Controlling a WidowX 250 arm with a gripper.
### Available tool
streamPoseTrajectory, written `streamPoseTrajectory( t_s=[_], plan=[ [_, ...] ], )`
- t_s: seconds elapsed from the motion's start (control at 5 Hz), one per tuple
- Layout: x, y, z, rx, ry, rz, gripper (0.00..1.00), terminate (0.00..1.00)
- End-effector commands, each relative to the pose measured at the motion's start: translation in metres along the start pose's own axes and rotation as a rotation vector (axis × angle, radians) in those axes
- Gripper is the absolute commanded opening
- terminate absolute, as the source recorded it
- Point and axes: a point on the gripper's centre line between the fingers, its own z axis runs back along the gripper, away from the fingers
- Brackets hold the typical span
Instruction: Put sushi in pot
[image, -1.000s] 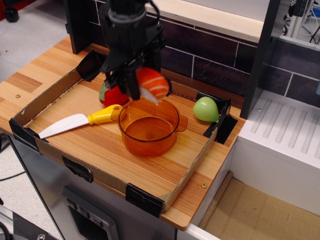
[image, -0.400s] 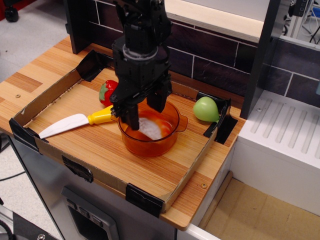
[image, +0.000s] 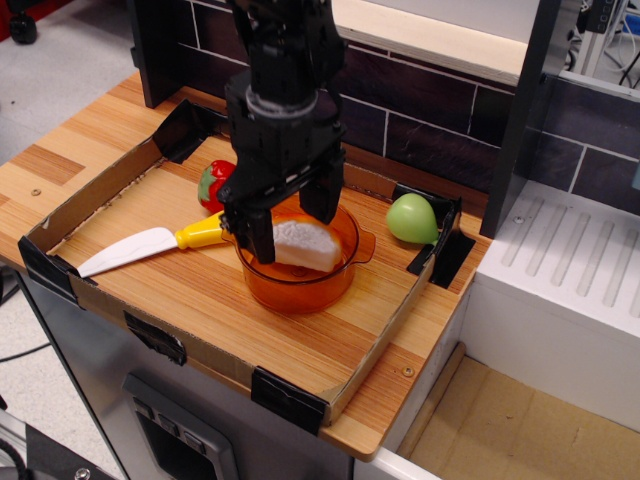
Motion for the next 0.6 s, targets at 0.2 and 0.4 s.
streamPoseTrajectory(
  t_s=[0.2, 0.4],
  plan=[
    [0.0182, 0.0134, 0.0754, -0.111, 0.023, -0.041, 1.0, 0.0],
    [0.0182, 0.0134, 0.0754, -0.111, 0.023, -0.041, 1.0, 1.0]
  ],
)
